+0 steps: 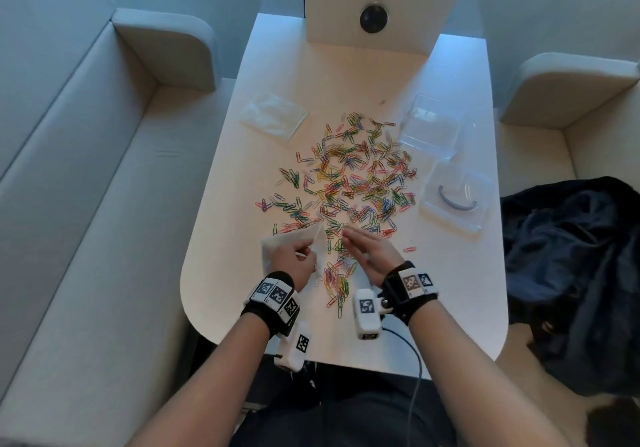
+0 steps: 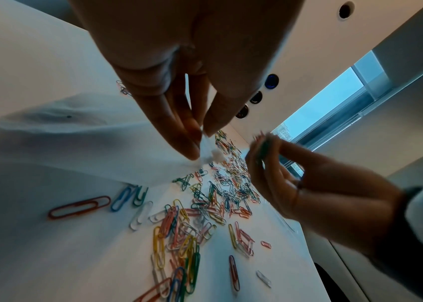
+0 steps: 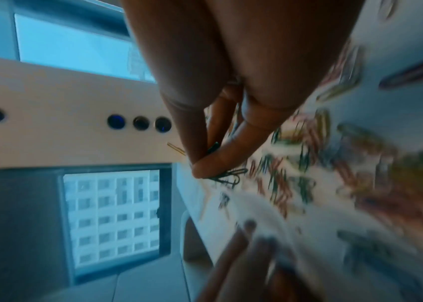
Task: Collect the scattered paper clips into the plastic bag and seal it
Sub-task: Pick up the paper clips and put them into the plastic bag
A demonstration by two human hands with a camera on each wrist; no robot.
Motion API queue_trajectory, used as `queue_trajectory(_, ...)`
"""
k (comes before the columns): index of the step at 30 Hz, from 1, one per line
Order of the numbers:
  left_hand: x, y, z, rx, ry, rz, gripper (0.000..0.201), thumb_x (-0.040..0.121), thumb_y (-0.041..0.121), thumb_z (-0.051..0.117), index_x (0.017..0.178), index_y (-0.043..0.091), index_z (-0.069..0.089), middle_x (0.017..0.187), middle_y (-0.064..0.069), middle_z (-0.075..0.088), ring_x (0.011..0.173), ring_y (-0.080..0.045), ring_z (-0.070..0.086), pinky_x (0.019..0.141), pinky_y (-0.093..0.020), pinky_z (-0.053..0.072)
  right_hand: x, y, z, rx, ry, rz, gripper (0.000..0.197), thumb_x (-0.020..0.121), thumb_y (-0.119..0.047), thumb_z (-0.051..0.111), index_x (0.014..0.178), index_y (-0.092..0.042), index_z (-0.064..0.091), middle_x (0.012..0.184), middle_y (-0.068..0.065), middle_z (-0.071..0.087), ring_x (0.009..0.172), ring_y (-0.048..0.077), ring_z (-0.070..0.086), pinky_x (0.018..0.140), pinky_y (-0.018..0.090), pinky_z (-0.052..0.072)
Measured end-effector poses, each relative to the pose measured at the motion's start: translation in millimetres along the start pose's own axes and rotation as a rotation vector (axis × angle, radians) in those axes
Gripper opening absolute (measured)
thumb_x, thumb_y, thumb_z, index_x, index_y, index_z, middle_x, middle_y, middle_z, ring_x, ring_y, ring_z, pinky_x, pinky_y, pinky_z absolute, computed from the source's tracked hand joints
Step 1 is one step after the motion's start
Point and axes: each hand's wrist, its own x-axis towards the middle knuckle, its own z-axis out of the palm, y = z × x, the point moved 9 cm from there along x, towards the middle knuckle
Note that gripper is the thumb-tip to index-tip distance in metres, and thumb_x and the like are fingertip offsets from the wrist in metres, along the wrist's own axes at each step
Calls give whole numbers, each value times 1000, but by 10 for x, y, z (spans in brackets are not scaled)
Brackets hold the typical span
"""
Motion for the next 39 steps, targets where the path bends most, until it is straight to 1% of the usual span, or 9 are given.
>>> queue_trajectory(6,-86,179,-73,24,57,173,27,89,7,60,109,20,72,78,-3,71,67,-17,71,70,-28,60,85,329,243,-464,97,-94,11,81,0,73,91,1,71,88,18,71,79,24,72,78,30,59)
queue_trajectory(10,-39,60,-145,45,88,183,31,83,20,60,111,27,72,91,5,74,70,-8,71,74,-33,61,75,223,316,-881,200,-187,11,79,-7,71,79,-17,75,80,10,74,79,26,73,80,43,60)
queue_trajectory(16,-40,166,-166,40,96,150,30,86,15,64,113,21,72,96,1,75,78,-10,71,84,-33,60,-17,73,611,-1424,89,-184,26,87,-6,56,97,-16,78,96,1,74,75,14,66,62,17,49)
queue_trajectory(20,-67,293,-181,60,95,230,28,88,9,63,114,15,72,107,-2,73,83,-12,69,85,-28,58,-130,-52,734,-1435,47,-344,29,87,-2,55,103,-14,76,104,3,73,92,13,66,82,18,48)
queue_trajectory(23,-77,297,-259,62,109,230,30,88,7,63,117,14,71,111,-2,71,87,-13,68,85,-22,55,-241,-363,358,-1345,188,-448,22,84,-12,67,103,-19,74,97,-1,71,84,14,65,82,26,56)
queue_trajectory(27,-95,247,-411,18,105,217,32,89,5,62,120,12,69,109,-5,71,84,-16,68,85,-24,55,-261,-262,-743,-1528,422,-44,111,51,-48,91,144,-25,35,135,11,36,108,29,58,87,45,57)
queue_trajectory(30,-88,189,-497,6,129,194,33,88,5,64,120,12,69,107,-7,72,83,-18,68,87,-29,57,-317,224,-834,-1591,292,12,140,39,-56,91,151,-28,12,136,9,24,116,32,52,101,43,48)
queue_trajectory(34,-107,124,-587,8,147,175,32,87,6,65,118,11,69,103,-8,72,81,-19,69,87,-32,58,-237,531,-414,-1673,249,-234,128,45,-48,93,149,-25,21,128,5,27,114,27,49,105,35,44)
queue_trajectory(39,-101,7,-690,30,154,140,33,86,8,65,119,12,69,99,-7,72,80,-19,70,86,-30,58,-46,495,-132,-1653,227,-359,80,67,-25,86,138,-23,47,125,6,36,108,23,48,104,32,43)
